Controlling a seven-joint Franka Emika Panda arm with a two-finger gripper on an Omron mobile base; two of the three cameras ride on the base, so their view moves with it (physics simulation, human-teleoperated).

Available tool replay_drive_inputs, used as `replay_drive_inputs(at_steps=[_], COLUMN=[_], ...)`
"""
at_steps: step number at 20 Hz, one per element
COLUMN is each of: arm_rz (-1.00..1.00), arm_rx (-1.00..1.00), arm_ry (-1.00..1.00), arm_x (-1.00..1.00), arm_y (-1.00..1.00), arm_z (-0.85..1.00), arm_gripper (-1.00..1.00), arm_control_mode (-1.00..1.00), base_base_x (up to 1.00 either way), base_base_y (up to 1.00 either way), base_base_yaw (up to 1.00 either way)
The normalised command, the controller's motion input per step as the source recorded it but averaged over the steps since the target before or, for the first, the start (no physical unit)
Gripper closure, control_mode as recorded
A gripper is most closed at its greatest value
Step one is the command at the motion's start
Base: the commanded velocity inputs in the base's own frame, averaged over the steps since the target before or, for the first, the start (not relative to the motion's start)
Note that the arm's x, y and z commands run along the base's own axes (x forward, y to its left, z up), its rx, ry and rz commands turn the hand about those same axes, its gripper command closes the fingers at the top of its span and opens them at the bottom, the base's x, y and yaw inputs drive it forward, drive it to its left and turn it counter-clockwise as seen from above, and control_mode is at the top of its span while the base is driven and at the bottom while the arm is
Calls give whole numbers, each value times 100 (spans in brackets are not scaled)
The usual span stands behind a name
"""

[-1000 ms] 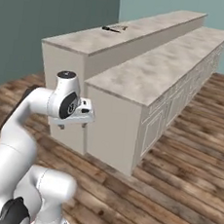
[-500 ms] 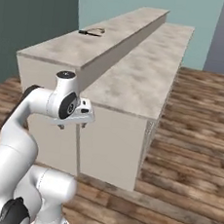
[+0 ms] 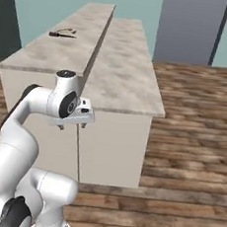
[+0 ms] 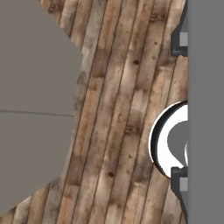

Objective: Pick up the metallic utensils from the counter and place them in the open drawer. Make sure not to pick up any wooden utensils.

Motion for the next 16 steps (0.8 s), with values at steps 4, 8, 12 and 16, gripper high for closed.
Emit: replay_drive_inputs(at_steps=[4, 8, 12, 16], arm_rz=[0, 0, 0, 0], arm_rx=[0, 0, 0, 0], arm_ry=[0, 0, 0, 0], arm_x=[0, 0, 0, 0], arm_y=[0, 0, 0, 0], arm_z=[0, 0, 0, 0], arm_gripper=[-100, -100, -100, -100], arm_control_mode=[100, 100, 100, 100], base_base_x=[-9, 0, 0, 0], base_base_y=[100, 99, 100, 100], base_base_yaw=[-60, -65, -59, -58])
